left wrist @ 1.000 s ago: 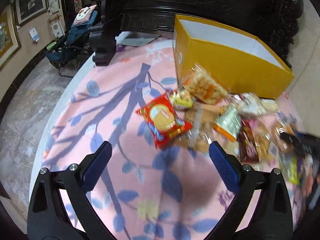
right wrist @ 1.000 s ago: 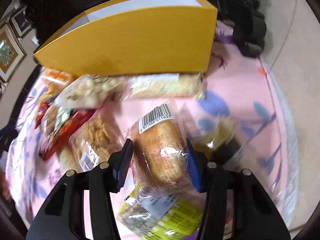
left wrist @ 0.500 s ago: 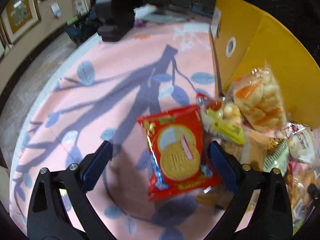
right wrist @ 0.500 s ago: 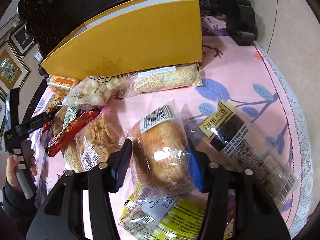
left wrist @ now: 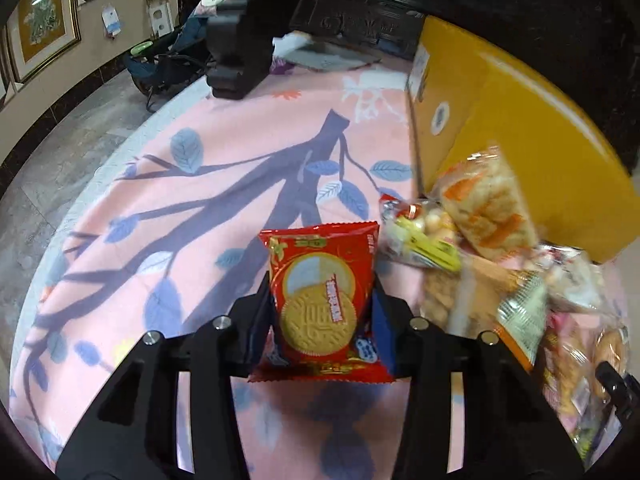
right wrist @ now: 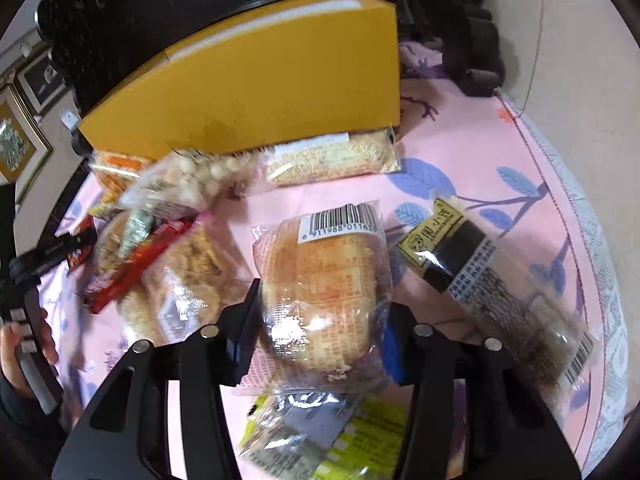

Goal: Organize snacks
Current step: 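Grasp the red round biscuit pack with the left gripper while the right grasps a bread bag, then lower both packs into the yellow box and open both grippers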

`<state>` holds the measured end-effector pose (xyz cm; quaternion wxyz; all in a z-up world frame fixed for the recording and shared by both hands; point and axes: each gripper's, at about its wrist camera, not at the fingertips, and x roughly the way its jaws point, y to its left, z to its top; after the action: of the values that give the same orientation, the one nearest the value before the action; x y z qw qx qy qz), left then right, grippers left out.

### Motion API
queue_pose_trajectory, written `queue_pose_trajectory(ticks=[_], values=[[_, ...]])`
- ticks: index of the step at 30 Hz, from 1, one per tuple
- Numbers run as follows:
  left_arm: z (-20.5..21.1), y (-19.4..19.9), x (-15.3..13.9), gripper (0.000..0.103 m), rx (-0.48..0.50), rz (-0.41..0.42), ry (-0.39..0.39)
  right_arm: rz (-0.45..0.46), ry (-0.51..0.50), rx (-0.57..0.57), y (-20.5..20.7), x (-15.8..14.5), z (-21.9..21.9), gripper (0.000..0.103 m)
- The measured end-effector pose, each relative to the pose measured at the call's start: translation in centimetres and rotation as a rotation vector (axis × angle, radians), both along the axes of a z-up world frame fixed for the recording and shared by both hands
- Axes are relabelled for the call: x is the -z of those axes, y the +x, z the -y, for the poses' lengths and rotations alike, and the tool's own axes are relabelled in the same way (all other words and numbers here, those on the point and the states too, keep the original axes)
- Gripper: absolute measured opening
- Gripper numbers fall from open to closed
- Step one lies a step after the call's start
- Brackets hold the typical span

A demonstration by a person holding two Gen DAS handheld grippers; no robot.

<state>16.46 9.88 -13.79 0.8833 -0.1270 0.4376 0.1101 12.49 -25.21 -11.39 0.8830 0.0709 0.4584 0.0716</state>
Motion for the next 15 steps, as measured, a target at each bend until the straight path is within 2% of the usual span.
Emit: queue_pose_trajectory(ticks=[7,15], values=[[3.7,-5.7,-4.5,0.045,0.138,0.095,-0.035,0.066,0.018,-0.048,-3.1,-3.2,-2.3,0.052],[8.2,-7.4,-6.4,0.045,0.263,0.111,-0.026,0.109,0.018,-0.110,-4.5,-5.5,-4.7,0.052]])
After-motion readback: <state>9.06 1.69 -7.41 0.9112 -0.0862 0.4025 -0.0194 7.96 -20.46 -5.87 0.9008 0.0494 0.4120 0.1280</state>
